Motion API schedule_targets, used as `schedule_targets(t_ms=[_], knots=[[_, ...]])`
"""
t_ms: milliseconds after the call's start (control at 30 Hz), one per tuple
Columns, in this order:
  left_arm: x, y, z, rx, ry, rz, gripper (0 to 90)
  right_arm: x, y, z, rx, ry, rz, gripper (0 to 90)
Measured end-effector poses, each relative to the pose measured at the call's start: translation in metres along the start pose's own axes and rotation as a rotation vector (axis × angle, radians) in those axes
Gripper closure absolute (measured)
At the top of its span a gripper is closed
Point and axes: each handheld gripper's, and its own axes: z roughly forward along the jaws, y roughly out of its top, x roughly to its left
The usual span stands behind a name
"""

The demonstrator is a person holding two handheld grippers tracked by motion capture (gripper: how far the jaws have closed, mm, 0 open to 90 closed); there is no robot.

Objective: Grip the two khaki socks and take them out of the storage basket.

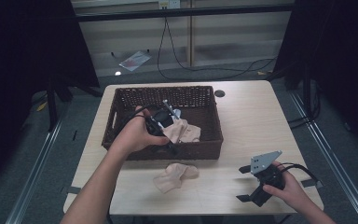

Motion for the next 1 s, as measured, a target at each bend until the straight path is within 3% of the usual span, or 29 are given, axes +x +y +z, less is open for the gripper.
schedule_targets(t_ms=[67, 233, 333, 667, 1000], knots=[[0.001, 0.001, -0.003, -0.002, 0.018, -0.02, 38.6, 0.0, 0.0, 0.0, -0.001, -0.001, -0.001, 2.8], [0.005, 0.005, -0.009, -0.008, 0.037, -0.022, 27.6, 0.0, 0.0, 0.0, -0.002, -0.001, -0.003, 2.8], [0.01, 0.007, -0.015, -0.023, 0.07, -0.032, 18.9, 0.0, 0.0, 0.0, -0.003, -0.001, -0.005, 2.8], [0.025, 0.009, -0.013, -0.041, 0.121, -0.042, 11.3, 0.0, 0.0, -0.001, -0.002, -0.004, -0.001, 2.9], [0.047, 0.01, 0.004, -0.053, 0.14, -0.079, 10.9, 0.001, 0.0, 0.0, 0.001, 0.0, -0.001, 2.8]])
